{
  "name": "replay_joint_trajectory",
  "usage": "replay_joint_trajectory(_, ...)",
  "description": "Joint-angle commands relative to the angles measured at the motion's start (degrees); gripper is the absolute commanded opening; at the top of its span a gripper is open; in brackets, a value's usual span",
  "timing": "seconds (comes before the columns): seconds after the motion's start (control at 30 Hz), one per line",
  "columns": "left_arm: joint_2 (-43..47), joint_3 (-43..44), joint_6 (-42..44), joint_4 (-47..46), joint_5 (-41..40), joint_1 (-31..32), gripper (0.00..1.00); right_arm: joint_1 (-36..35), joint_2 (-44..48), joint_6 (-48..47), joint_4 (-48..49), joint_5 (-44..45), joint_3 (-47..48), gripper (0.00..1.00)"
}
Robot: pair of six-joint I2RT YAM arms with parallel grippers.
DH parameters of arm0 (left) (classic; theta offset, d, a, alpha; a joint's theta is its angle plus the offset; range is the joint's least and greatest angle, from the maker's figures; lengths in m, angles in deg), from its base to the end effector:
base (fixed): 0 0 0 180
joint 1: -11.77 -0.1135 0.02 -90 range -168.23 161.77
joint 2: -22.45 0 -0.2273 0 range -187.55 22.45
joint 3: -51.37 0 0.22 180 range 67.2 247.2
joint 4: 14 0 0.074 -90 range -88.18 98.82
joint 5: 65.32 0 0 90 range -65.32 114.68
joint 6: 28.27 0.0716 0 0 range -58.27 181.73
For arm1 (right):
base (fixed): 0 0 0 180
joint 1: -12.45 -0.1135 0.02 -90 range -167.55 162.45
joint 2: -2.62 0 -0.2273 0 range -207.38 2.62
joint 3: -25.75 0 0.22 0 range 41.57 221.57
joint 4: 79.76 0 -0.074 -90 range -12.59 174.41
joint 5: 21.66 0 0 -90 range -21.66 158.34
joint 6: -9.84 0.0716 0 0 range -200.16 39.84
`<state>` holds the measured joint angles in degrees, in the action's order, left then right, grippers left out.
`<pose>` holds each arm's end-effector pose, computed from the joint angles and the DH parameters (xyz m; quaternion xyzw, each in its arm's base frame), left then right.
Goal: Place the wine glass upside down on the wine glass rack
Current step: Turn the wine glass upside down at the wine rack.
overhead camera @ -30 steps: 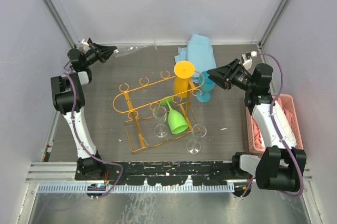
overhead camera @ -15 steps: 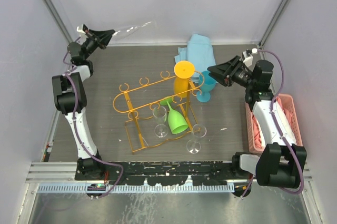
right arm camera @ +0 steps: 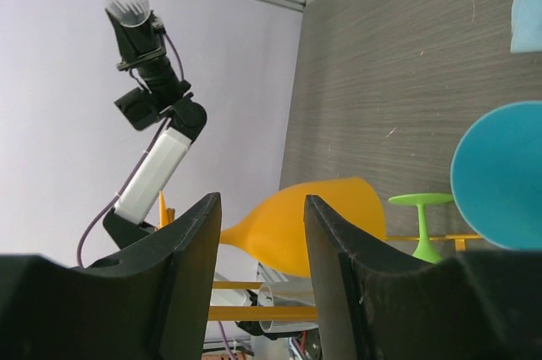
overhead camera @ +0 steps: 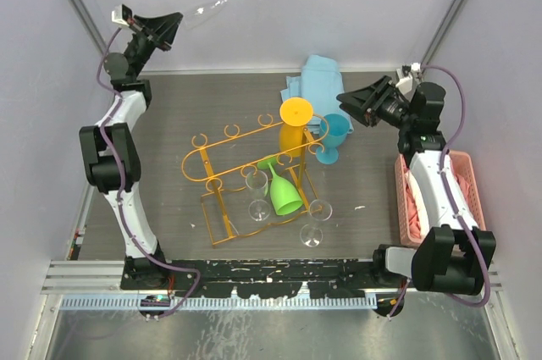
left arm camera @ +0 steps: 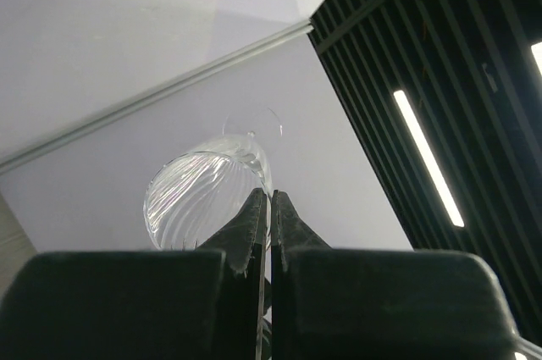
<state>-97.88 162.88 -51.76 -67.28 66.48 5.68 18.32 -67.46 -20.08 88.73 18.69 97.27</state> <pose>0.4457 -0.0004 0.3652 -0.1470 0.4662 -0.7760 0.3987 0.2851 0.0255 0.3117 0.1524 0.7303 0.5521 0.3723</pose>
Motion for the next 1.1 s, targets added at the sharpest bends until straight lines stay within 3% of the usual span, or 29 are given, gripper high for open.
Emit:
replay_joint_trajectory(0.0, 6.2, 2.0, -3.0, -8.0, -3.4, 1.9, 0.0, 0.3, -0.8, -3.4, -0.8, 2.1, 6.0, 0.5)
replay_joint_trajectory(0.33, 15.3, -1.1, -6.2, -12.9, -0.9, 5.2, 0.0, 0.2, -6.2, -3.5, -2.7, 4.4, 20.0, 0.51)
replay_joint_trajectory(0.47, 18.9, -4.2, -7.6, -12.9, -0.4, 5.4, 0.0, 0.2, -7.8, 1.0, 1.0, 3.6, 24.7, 0.51)
replay_joint_trajectory(0.63, 22.4, -6.0, -8.8, -12.9, 1.3, 6.2, 0.0, -1.0, -10.1, 10.0, 11.0, 1.0, 28.0, 0.51)
replay_joint_trajectory(0.73, 24.1, -7.7, -9.4, -12.8, 1.0, 7.0, 0.0, -2.8, -11.6, 18.3, 22.6, -0.8, 28.3, 0.52)
replay_joint_trajectory(1.07, 26.8, -9.6, -10.1, -12.8, 0.0, 8.9, 0.0, -13.0, -18.7, 39.0, 50.3, -3.8, 37.4, 0.53)
